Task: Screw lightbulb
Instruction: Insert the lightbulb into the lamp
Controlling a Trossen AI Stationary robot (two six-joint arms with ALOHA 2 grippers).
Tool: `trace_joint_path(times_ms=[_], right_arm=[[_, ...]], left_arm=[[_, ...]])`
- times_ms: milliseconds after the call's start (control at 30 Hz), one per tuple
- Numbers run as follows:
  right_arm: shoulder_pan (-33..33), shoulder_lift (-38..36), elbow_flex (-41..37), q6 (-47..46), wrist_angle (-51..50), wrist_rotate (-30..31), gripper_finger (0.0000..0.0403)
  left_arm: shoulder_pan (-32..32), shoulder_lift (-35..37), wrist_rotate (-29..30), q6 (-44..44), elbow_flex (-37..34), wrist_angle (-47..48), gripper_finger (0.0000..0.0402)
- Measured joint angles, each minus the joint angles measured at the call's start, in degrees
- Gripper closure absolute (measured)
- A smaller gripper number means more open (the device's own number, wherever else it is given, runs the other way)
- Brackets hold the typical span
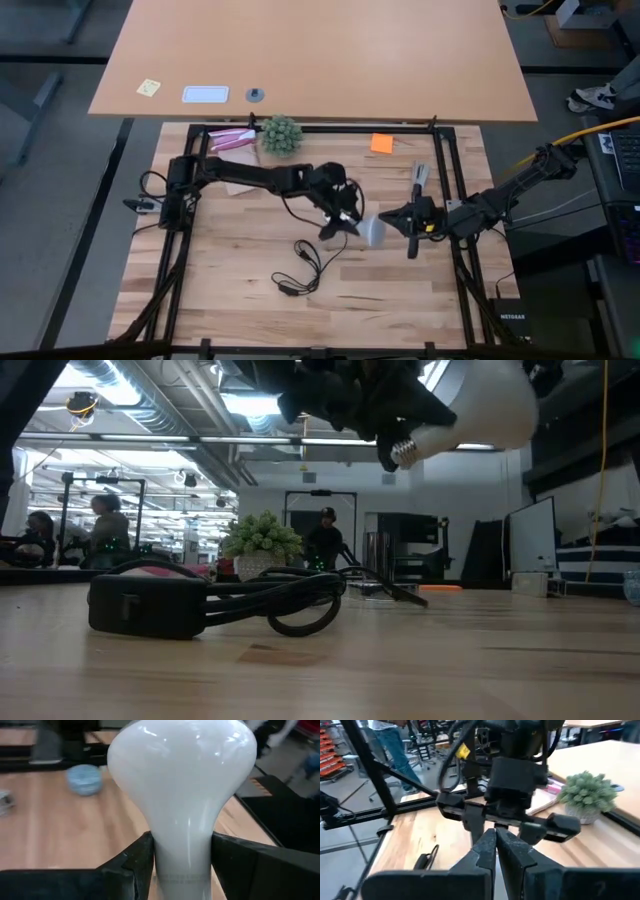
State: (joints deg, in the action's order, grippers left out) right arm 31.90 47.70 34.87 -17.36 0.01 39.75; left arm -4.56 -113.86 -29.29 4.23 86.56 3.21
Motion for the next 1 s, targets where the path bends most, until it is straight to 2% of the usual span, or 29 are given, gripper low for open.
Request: trace_joint_path(times_ms=[233, 533, 767, 1000], right_arm=[[0.0, 0.02, 0.0, -0.16, -2.07, 4.05, 0.0379], [0.0, 0.02, 0.0, -0.25, -5.79, 9.27, 0.0379], [0.0, 0.28, 0.0, -0.32, -8.59, 7.42, 0.0379], [-0.02, 0.55, 0.0, -0.36, -14.22, 7.16, 0.0379]], left_arm=[[-4.0, 1.56, 2.68, -4.58, 0.0, 0.39, 0.0245], [-9.96, 3.44, 2.94, -10.86, 0.0, 1.15, 0.0245], [-13.08, 3.95, 2.81, -15.96, -0.03, 1.79, 0.0245], [-13.92, 3.95, 2.72, -13.01, -0.02, 1.2, 0.0245]])
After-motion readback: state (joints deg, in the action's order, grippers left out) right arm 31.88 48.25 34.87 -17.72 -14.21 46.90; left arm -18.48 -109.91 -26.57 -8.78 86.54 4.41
